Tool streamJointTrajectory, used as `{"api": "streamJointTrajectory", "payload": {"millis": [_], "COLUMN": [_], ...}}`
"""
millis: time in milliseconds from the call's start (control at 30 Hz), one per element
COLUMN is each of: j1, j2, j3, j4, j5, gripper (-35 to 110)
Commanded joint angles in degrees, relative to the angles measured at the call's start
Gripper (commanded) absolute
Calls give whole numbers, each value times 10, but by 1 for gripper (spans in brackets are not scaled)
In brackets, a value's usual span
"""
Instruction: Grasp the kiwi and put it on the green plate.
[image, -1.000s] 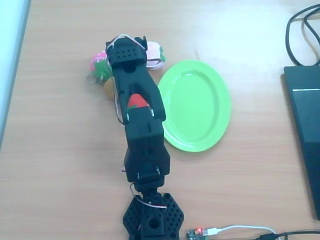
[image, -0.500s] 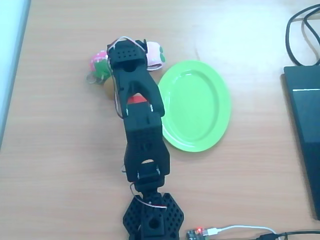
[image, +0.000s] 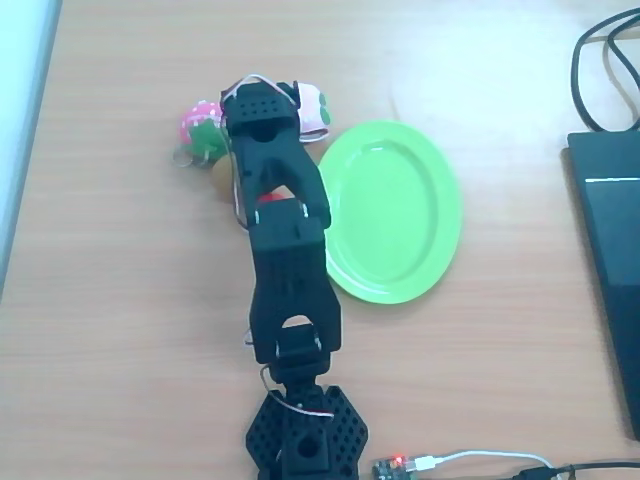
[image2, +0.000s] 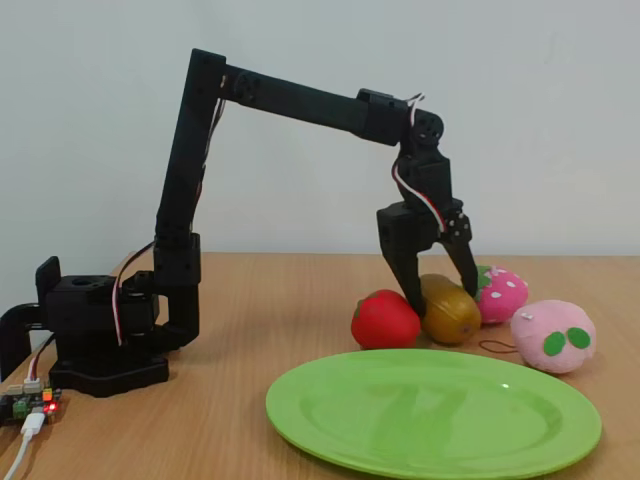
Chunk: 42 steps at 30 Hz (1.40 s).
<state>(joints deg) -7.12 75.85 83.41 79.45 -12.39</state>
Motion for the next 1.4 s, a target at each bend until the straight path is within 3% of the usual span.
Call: {"api": "streamJointTrajectory", "payload": {"millis": [0, 367, 1067, 1367], "j1": [-2, 0, -18, -14], "j2": [-9, -22, 41, 14], "j3": [9, -1, -143, -132], "j4": [11, 20, 122, 127], "j5": [-13, -18, -7, -9], "gripper": [27, 20, 20, 25]}}
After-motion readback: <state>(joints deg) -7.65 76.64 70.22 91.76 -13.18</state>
